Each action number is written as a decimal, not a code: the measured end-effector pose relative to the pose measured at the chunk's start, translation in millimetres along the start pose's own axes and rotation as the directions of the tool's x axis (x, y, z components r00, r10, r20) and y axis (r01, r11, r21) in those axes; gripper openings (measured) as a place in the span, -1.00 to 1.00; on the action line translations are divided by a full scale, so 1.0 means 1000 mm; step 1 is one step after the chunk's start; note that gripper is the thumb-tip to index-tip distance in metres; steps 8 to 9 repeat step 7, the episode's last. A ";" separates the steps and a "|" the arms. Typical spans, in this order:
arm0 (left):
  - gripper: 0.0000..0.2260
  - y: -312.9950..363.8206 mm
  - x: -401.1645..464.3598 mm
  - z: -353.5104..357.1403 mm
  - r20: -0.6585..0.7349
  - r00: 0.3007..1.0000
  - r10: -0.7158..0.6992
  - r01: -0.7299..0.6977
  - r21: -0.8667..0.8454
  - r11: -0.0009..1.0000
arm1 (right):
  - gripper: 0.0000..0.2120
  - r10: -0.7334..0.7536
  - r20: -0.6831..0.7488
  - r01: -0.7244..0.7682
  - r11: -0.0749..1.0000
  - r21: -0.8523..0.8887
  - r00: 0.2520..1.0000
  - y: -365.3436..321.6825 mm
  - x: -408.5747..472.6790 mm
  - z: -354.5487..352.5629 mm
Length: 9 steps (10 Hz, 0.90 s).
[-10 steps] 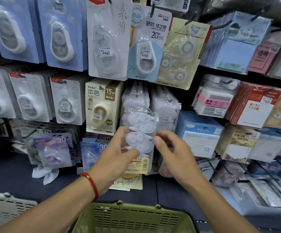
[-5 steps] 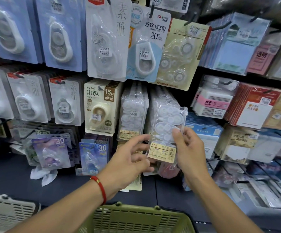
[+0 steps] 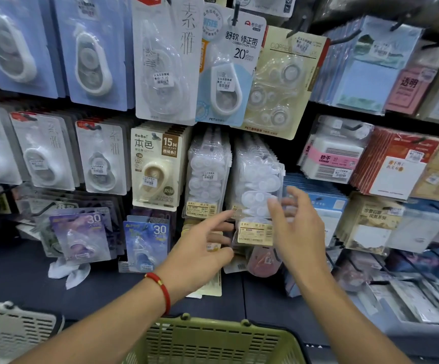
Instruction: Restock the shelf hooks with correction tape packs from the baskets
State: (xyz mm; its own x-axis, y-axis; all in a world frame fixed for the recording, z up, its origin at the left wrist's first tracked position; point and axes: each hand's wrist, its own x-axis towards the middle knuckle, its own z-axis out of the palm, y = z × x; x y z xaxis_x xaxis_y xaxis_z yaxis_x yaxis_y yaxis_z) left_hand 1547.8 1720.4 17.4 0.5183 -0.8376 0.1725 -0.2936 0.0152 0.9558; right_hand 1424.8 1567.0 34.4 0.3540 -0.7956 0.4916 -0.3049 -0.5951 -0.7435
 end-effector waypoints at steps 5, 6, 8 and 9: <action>-0.22 -0.038 0.039 -0.026 0.065 0.944 0.322 -0.252 0.774 0.581 | -0.40 -0.353 0.409 0.526 0.711 -0.467 0.841 0.018 0.000 0.026; -0.36 -0.024 0.024 -0.030 0.037 0.935 0.352 -0.266 0.730 0.630 | -0.49 -0.367 0.376 0.499 0.787 -0.361 0.851 0.019 -0.008 0.015; -0.54 0.004 -0.003 -0.037 -0.081 0.923 0.376 -0.254 0.606 0.754 | -0.63 -0.286 0.223 0.329 0.926 -0.185 0.932 0.004 -0.017 -0.009; -0.54 0.004 -0.003 -0.037 -0.081 0.923 0.376 -0.254 0.606 0.754 | -0.63 -0.286 0.223 0.329 0.926 -0.185 0.932 0.004 -0.017 -0.009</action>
